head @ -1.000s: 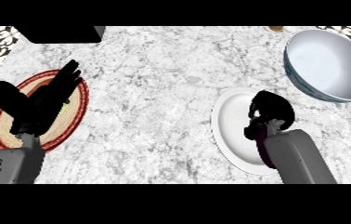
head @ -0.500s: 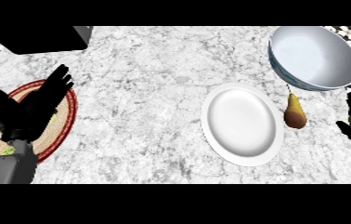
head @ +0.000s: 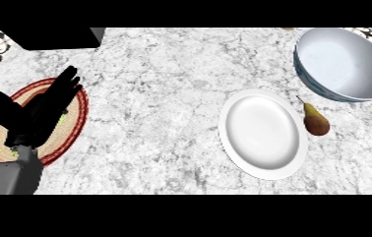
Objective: Pick the eggplant from the plate and place it in the bowl
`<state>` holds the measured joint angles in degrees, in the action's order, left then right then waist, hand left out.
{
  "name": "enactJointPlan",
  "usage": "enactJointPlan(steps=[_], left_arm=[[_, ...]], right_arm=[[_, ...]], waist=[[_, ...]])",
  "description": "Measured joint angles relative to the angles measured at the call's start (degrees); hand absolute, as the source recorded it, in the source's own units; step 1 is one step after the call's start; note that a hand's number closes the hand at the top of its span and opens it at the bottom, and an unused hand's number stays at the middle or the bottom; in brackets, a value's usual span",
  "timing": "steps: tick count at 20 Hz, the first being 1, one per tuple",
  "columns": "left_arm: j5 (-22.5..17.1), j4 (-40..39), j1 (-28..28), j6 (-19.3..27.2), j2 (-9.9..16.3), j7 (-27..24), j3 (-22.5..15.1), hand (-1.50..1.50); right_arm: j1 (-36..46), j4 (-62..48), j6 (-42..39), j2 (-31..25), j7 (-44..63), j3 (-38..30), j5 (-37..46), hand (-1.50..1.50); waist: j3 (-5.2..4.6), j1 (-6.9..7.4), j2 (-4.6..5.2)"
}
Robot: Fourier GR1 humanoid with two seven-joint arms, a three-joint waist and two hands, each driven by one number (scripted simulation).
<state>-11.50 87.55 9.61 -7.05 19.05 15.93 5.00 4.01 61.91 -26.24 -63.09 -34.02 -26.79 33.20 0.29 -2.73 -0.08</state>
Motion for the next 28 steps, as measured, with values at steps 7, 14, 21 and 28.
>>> enactJointPlan(steps=[7,14,21,28], left_arm=[[1.0,-0.5,0.7,-0.9,-0.9,-0.5,-1.2,0.00],[1.3,-1.3,2.5,-1.1,-1.1,0.3,-1.0,0.00],[2.6,-2.1,2.8,-1.2,-2.0,-0.6,-1.7,0.00],[2.6,-1.9,2.9,-1.9,-2.2,-0.3,-1.1,0.00]], right_arm=[[0.4,-10.7,2.6,-10.9,-9.9,-5.0,-1.5,1.50],[4.8,-11.0,-3.5,-13.5,-6.4,-4.7,-8.3,1.50],[12.9,-6.7,-8.4,-11.7,3.6,-0.9,-14.7,1.50],[23.4,-2.0,-10.7,-6.0,14.3,4.1,-18.2,1.50]], waist=[[-0.21,2.20,0.12],[-0.30,2.99,0.13],[-0.34,3.65,0.20],[-0.35,3.88,0.24]])
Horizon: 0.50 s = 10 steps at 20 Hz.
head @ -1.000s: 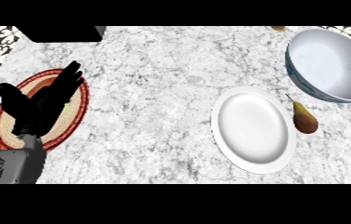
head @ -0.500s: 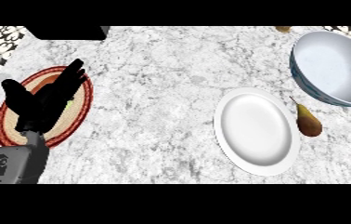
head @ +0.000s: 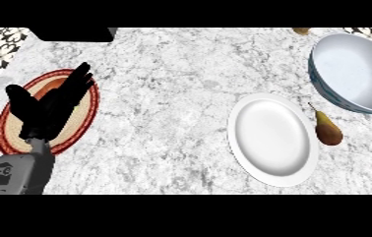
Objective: Pick the eggplant from the plate and place it in the bowl
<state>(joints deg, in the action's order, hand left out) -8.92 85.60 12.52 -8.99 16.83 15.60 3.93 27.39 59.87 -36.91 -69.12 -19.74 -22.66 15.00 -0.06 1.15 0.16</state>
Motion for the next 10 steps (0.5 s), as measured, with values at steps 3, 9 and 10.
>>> enactJointPlan(steps=[3,9,10], left_arm=[[0.4,-1.1,0.7,-0.2,-0.2,-0.3,0.1,0.00],[1.1,-2.3,2.3,-0.2,-1.1,-0.4,-0.2,0.00],[1.4,-3.2,2.9,-0.1,-1.2,-0.8,-0.1,0.00]], right_arm=[[4.5,0.5,1.7,3.8,3.8,3.3,1.1,1.50],[15.3,-5.5,6.4,10.2,9.4,9.6,6.3,1.50],[17.0,-6.6,7.7,11.6,10.3,10.5,7.4,1.50]], waist=[[0.00,0.11,0.05],[0.03,0.70,0.27],[0.03,0.71,0.30]])
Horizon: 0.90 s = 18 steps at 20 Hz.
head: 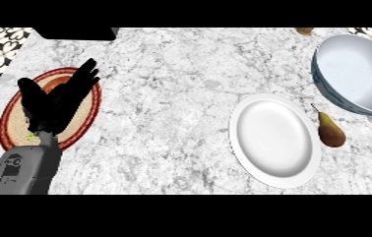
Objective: Pick the eggplant from the plate and place it in the bowl
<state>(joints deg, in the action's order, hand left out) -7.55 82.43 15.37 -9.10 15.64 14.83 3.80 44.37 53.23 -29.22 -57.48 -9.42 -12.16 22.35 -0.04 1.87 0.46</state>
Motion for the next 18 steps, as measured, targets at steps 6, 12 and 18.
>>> enactJointPlan(steps=[6,12,18], left_arm=[[0.0,1.3,0.4,-0.1,-0.3,1.4,-0.1,0.00],[-0.2,2.0,0.5,-0.4,-0.4,1.8,0.0,0.00],[-0.2,1.2,1.7,-1.1,-0.5,1.5,-0.1,0.00]], right_arm=[[6.5,-11.7,5.1,5.9,-2.5,3.1,5.1,1.50],[10.8,-23.1,9.2,11.6,-7.2,4.8,8.4,1.50],[14.8,-33.3,9.0,15.9,-5.9,2.0,6.8,-1.50]], waist=[[0.07,0.52,0.19],[0.13,1.39,0.60],[0.20,2.12,1.08]])
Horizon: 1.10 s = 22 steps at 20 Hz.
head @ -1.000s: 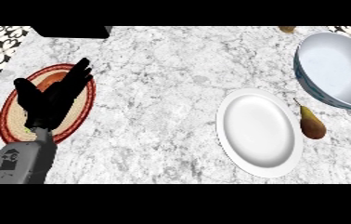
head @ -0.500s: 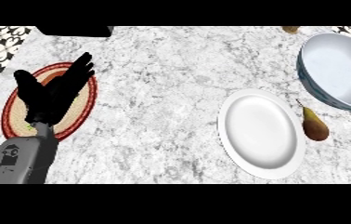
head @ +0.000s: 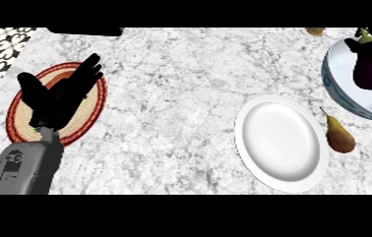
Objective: Pick the eggplant from the plate and place it in the bowl
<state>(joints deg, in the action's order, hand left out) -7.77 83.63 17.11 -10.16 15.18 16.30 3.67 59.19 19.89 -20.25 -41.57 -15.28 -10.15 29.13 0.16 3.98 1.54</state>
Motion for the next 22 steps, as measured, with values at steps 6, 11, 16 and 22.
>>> enactJointPlan(steps=[6,11,16,22], left_arm=[[-0.1,0.8,-0.5,-0.4,0.0,0.2,-0.2,0.00],[0.2,0.5,-0.8,-0.4,-0.2,-0.7,-0.1,0.00],[0.2,1.1,-0.7,-0.2,-0.4,-0.2,-0.1,0.00],[0.0,2.1,-1.7,-0.6,-0.2,-0.1,0.2,0.00]], right_arm=[[2.2,-6.3,1.7,3.2,0.5,-5.3,-4.2,-1.50],[3.2,-7.9,6.0,4.1,-2.0,-7.6,-5.6,-1.50],[3.6,-8.7,9.1,1.6,-4.0,-9.5,-6.5,-1.50],[2.6,-9.7,12.1,-4.1,-5.7,-13.0,-8.7,-1.50]], waist=[[0.08,0.63,0.23],[0.09,0.87,0.46],[0.09,0.64,0.42],[0.13,0.20,0.35]])
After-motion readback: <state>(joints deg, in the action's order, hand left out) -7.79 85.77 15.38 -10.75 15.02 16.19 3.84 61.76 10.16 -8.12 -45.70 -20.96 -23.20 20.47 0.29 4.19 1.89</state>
